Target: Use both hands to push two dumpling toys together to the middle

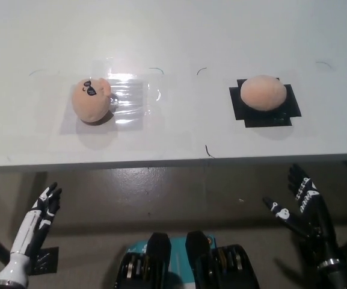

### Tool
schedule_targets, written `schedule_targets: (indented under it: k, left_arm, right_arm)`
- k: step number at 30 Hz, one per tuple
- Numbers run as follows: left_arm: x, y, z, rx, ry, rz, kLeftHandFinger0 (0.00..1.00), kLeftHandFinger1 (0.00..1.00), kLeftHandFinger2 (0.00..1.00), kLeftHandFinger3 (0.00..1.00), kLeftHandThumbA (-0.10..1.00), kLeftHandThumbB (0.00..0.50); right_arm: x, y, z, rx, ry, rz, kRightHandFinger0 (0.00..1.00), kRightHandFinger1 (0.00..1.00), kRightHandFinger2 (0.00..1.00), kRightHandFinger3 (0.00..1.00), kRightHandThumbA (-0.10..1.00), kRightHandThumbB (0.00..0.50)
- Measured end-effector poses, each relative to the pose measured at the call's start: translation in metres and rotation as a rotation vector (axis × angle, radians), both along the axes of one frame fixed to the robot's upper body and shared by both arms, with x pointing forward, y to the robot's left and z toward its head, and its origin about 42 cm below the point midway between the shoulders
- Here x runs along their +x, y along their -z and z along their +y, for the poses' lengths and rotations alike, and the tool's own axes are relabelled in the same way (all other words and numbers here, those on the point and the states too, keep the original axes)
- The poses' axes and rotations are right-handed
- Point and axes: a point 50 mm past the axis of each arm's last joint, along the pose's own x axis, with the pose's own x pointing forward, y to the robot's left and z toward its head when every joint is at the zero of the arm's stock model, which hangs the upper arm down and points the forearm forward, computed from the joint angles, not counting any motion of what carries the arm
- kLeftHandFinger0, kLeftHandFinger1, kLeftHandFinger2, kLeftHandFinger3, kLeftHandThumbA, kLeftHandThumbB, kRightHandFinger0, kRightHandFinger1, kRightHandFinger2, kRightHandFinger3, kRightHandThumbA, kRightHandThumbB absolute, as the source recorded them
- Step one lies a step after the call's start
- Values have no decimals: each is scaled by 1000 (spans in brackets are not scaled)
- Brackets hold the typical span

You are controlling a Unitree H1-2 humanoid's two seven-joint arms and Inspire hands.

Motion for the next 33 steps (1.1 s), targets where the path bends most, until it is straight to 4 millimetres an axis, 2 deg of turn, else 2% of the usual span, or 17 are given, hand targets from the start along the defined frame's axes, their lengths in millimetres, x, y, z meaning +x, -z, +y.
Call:
schedule_targets:
  k: [1,3,6,11,12,13,16,19,21,24,25,27,28,29,31,32,33]
  left_arm:
    - [-5,-3,-1,2,8,-13,1000,1000,1000,1000,1000,134]
    - [-11,-5,-1,6,16,-21,1000,1000,1000,1000,1000,148]
    - [-22,-13,-3,14,38,-40,1000,1000,1000,1000,1000,183]
    - [-34,-30,-7,17,63,-76,1000,1000,1000,1000,1000,188]
    - [-35,-31,-8,16,65,-76,1000,1000,1000,1000,1000,171]
    - [-36,-32,-7,16,65,-73,1000,1000,1000,1000,1000,166]
    - [-43,-49,-12,12,99,-104,1000,1000,1000,1000,1000,184]
    - [-46,-64,-14,9,123,-132,1000,1000,1000,1000,1000,183]
    - [-46,-68,-14,3,128,-137,1000,1000,1000,1000,1000,139]
    - [-48,-85,-18,-14,134,-201,1000,1000,1000,1000,1000,140]
    - [-48,-90,-19,-20,136,-220,1000,1000,1000,1000,1000,102]
    - [-48,-100,-20,-32,138,-263,1000,1000,1000,1000,1000,142]
    - [-47,-106,-20,-36,142,-290,1000,1000,1000,1000,1000,177]
    - [-45,-116,-21,-43,148,-331,1000,1000,1000,1000,1000,228]
    - [-40,-131,-22,-54,146,-397,1000,1000,1000,1000,1000,230]
    - [-38,-139,-23,-59,145,-427,1000,1000,1000,1000,1000,256]
    - [-36,-144,-23,-66,144,-450,1000,1000,1000,1000,1000,268]
  right_arm:
    - [-5,-4,0,3,-7,-22,1000,1000,1000,1000,904,160]
    - [-13,-12,-1,5,-14,-54,1000,1000,1000,1000,895,150]
    - [-24,-24,-2,3,-24,-104,1000,1000,1000,1000,906,190]
    - [-33,-37,-3,1,-43,-143,1000,1000,1000,1000,903,192]
    - [-34,-38,-3,1,-46,-145,1000,1000,1000,1000,893,178]
    - [-34,-38,-3,2,-48,-145,1000,1000,1000,1000,878,195]
    - [-38,-47,-3,10,-67,-171,1000,1000,1000,1000,883,216]
    - [-40,-52,-1,21,-79,-184,1000,1000,1000,1000,883,216]
    - [-40,-54,0,27,-84,-189,1000,1000,1000,1000,951,196]
    - [-40,-68,0,28,-85,-239,1000,1000,1000,1000,953,197]
    - [-39,-72,0,31,-86,-254,1000,1000,1000,1000,917,207]
    - [-36,-83,0,48,-82,-287,1000,1000,1000,1000,925,240]
    - [-32,-88,0,54,-81,-305,1000,1000,1000,1000,945,248]
    - [-26,-99,-1,66,-78,-335,1000,1000,1000,1000,963,236]
    - [-16,-114,-1,73,-73,-380,1000,1000,1000,1000,968,237]
    - [-11,-121,-1,78,-72,-401,1000,1000,1000,1000,963,207]
    - [-7,-127,-1,82,-71,-417,1000,1000,1000,1000,960,199]
